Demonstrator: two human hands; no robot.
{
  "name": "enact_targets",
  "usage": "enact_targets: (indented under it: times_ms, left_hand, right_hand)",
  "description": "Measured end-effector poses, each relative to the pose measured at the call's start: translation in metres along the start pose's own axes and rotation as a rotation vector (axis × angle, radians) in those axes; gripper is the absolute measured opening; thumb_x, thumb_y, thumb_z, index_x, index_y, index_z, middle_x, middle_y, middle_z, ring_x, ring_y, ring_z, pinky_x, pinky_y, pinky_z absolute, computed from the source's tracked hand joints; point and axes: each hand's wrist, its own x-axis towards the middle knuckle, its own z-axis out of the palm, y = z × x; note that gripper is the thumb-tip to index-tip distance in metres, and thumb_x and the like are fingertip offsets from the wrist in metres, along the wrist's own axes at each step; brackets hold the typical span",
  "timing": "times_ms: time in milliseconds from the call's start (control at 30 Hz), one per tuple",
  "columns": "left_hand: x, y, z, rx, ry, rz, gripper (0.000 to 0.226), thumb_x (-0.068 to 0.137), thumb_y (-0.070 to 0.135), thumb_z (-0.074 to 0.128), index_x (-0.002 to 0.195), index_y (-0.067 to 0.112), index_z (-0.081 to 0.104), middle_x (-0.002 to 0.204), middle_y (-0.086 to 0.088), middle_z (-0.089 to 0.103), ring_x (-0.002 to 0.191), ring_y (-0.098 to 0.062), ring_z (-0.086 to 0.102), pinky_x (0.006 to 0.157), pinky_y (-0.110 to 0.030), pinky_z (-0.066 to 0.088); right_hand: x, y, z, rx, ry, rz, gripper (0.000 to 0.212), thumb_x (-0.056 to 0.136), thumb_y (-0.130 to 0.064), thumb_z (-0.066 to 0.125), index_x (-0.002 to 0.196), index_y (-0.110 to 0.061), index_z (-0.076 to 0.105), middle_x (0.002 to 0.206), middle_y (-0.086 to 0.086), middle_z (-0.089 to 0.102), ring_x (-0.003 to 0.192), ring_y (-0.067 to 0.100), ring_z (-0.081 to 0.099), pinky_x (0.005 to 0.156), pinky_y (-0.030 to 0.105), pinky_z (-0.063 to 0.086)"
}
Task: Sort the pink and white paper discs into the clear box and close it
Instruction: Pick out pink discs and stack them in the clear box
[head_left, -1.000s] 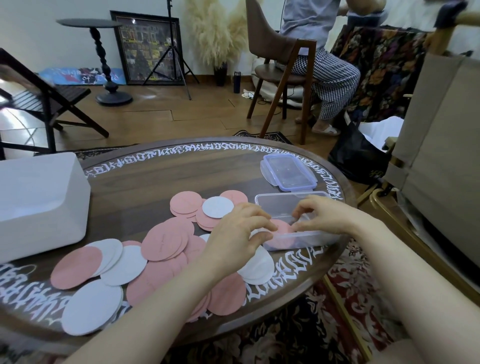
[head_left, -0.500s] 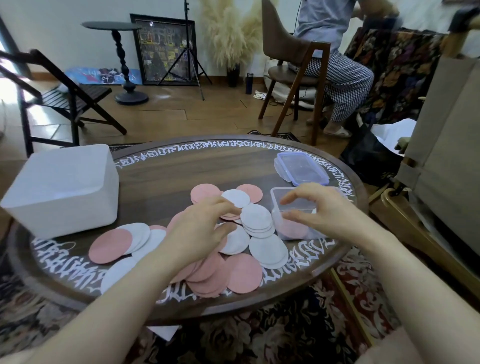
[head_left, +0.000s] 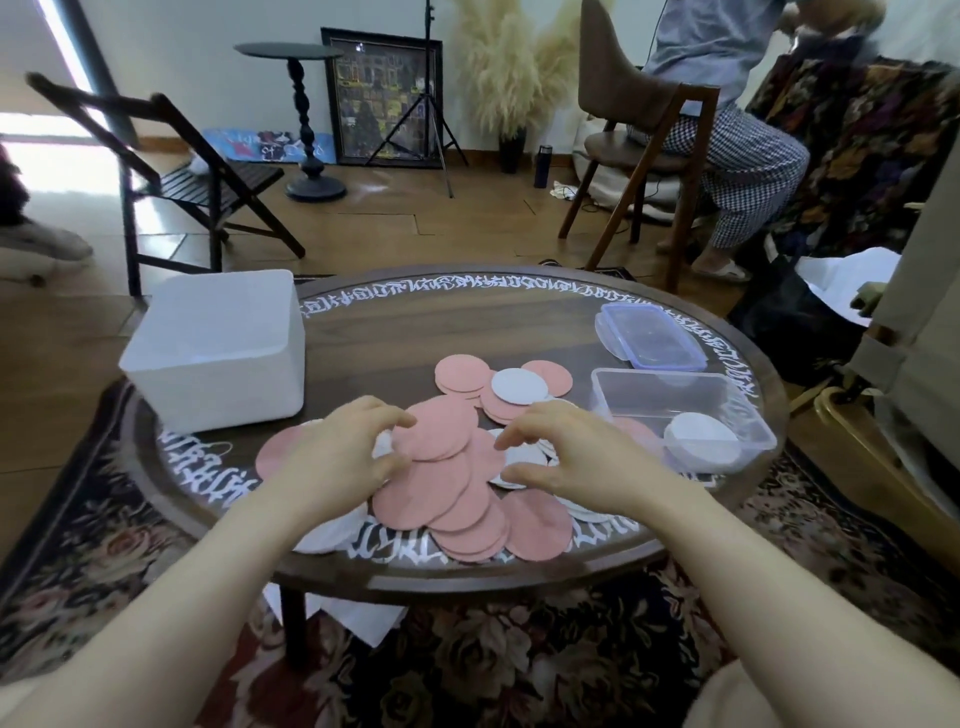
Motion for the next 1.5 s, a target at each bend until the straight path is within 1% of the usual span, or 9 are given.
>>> enact_targets:
  times_ms: [200, 467, 700, 833, 933, 1033, 1200, 1300, 1500]
  left_hand:
    - [-0.015, -0.013, 0.016, 0.105, -0.071, 0.006, 0.059, 0.078, 0.048, 0.069, 0.129, 0.026, 0.051, 0.136, 0.007, 0.043, 0.129, -0.012, 0.036, 0.105, -0.027, 0.031]
    - [-0.02, -0.013, 0.02, 0.134, -0.13, -0.014, 0.06, 0.078, 0.051, 0.065, 0.129, 0.027, 0.048, 0.13, 0.004, 0.043, 0.124, -0.015, 0.038, 0.1, -0.038, 0.037]
    - [-0.018, -0.013, 0.017, 0.088, -0.14, -0.031, 0.056, 0.077, 0.044, 0.069, 0.127, 0.029, 0.048, 0.131, 0.005, 0.042, 0.123, -0.015, 0.039, 0.1, -0.038, 0.037]
    - [-0.014, -0.018, 0.015, -0.059, -0.1, -0.043, 0.023, 0.073, 0.037, 0.074, 0.085, 0.03, 0.055, 0.113, 0.007, 0.051, 0.109, -0.015, 0.047, 0.092, -0.041, 0.043]
    - [-0.012, -0.015, 0.01, -0.216, -0.102, -0.098, 0.024, 0.07, 0.034, 0.078, 0.068, 0.026, 0.056, 0.1, 0.005, 0.058, 0.094, -0.015, 0.055, 0.082, -0.037, 0.048]
    - [-0.011, -0.013, -0.002, -0.469, -0.028, -0.228, 0.019, 0.076, 0.024, 0.076, 0.076, 0.01, 0.062, 0.095, -0.002, 0.068, 0.087, -0.017, 0.063, 0.073, -0.028, 0.05]
    - [-0.007, -0.021, -0.015, -1.064, 0.121, -0.58, 0.007, 0.087, 0.01, 0.065, 0.089, 0.007, 0.059, 0.097, -0.019, 0.066, 0.069, -0.024, 0.064, 0.057, -0.038, 0.06]
    - [-0.007, -0.022, -0.017, -1.306, 0.161, -0.723, 0.005, 0.091, 0.004, 0.055, 0.094, 0.008, 0.057, 0.097, -0.017, 0.064, 0.064, -0.025, 0.069, 0.042, -0.035, 0.056]
    - [-0.007, -0.025, -0.019, -1.45, 0.148, -0.787, 0.013, 0.091, 0.001, 0.047, 0.1, 0.007, 0.054, 0.107, -0.018, 0.061, 0.077, -0.03, 0.068, 0.045, -0.037, 0.057]
  right_hand:
    - [0.024, -0.029, 0.018, -0.015, -0.057, 0.023, 0.028, 0.083, -0.045, 0.065, 0.101, -0.025, 0.062, 0.092, -0.01, 0.051, 0.088, 0.009, 0.047, 0.077, 0.028, 0.042]
    - [0.041, -0.054, 0.046, -0.079, -0.133, 0.142, 0.065, 0.06, -0.061, 0.077, 0.101, -0.018, 0.052, 0.105, -0.001, 0.048, 0.093, 0.018, 0.05, 0.076, 0.036, 0.045]
    - [0.039, -0.053, 0.054, 0.173, -0.101, 0.187, 0.029, 0.073, -0.028, 0.076, 0.084, -0.019, 0.051, 0.085, -0.005, 0.057, 0.075, 0.014, 0.052, 0.065, 0.028, 0.042]
    - [0.036, -0.048, 0.05, 0.352, -0.085, 0.241, 0.016, 0.079, -0.023, 0.072, 0.08, -0.017, 0.057, 0.073, -0.006, 0.062, 0.062, 0.011, 0.058, 0.062, 0.026, 0.045]
    - [0.038, -0.045, 0.045, 0.375, -0.092, 0.247, 0.015, 0.082, -0.025, 0.069, 0.08, -0.016, 0.057, 0.07, -0.007, 0.062, 0.064, 0.012, 0.06, 0.067, 0.029, 0.048]
    - [0.048, -0.037, 0.042, 0.337, -0.007, 0.246, 0.018, 0.086, -0.029, 0.061, 0.075, -0.017, 0.055, 0.076, -0.005, 0.059, 0.074, 0.015, 0.053, 0.077, 0.037, 0.048]
    - [0.068, -0.024, 0.046, 0.235, 0.171, 0.291, 0.012, 0.084, -0.029, 0.059, 0.089, -0.018, 0.061, 0.097, -0.004, 0.06, 0.093, 0.018, 0.058, 0.082, 0.038, 0.049]
    - [0.078, -0.025, 0.051, 0.161, 0.167, 0.31, 0.037, 0.081, -0.045, 0.063, 0.107, -0.019, 0.061, 0.11, -0.002, 0.05, 0.102, 0.02, 0.054, 0.085, 0.037, 0.047]
    - [0.082, -0.03, 0.062, 0.067, 0.022, 0.31, 0.077, 0.063, -0.059, 0.076, 0.125, -0.022, 0.051, 0.121, 0.0, 0.041, 0.114, 0.02, 0.046, 0.088, 0.041, 0.048]
